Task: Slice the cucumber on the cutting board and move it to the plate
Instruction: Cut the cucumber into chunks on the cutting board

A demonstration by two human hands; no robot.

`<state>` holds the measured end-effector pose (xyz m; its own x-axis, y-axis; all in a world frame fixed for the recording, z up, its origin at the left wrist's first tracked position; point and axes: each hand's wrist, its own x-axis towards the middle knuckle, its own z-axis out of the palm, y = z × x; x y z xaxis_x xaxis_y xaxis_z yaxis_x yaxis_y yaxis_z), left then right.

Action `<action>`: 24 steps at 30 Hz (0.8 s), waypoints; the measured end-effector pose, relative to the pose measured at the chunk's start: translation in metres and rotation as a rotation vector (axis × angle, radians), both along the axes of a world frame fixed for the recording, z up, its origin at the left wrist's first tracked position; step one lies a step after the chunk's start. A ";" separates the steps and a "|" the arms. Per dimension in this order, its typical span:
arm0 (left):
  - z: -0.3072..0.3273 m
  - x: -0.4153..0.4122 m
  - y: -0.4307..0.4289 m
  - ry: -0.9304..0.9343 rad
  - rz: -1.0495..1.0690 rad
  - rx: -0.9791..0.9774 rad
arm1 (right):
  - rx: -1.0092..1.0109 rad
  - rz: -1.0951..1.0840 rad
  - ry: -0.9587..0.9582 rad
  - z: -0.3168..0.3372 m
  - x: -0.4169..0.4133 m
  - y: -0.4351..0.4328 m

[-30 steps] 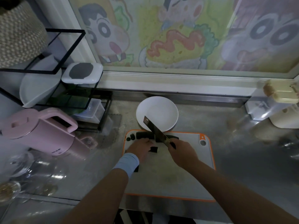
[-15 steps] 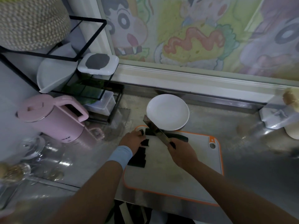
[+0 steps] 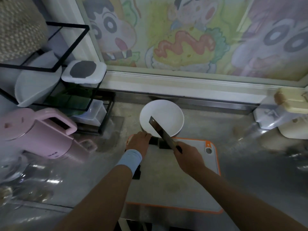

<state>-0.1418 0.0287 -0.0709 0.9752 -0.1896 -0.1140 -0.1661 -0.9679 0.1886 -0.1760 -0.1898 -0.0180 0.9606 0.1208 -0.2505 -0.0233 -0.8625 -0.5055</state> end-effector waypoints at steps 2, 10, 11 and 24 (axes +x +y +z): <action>-0.004 0.005 -0.002 0.015 0.002 0.042 | 0.007 -0.005 -0.002 -0.002 0.001 -0.006; 0.014 -0.028 0.006 -0.146 -0.080 -0.127 | 0.044 0.022 0.021 0.001 -0.007 -0.008; 0.019 -0.038 0.001 -0.127 -0.107 -0.148 | 0.052 0.026 0.031 0.002 -0.009 -0.007; -0.013 -0.113 -0.067 -0.249 -0.253 -0.139 | -0.056 0.059 0.165 -0.014 -0.067 -0.032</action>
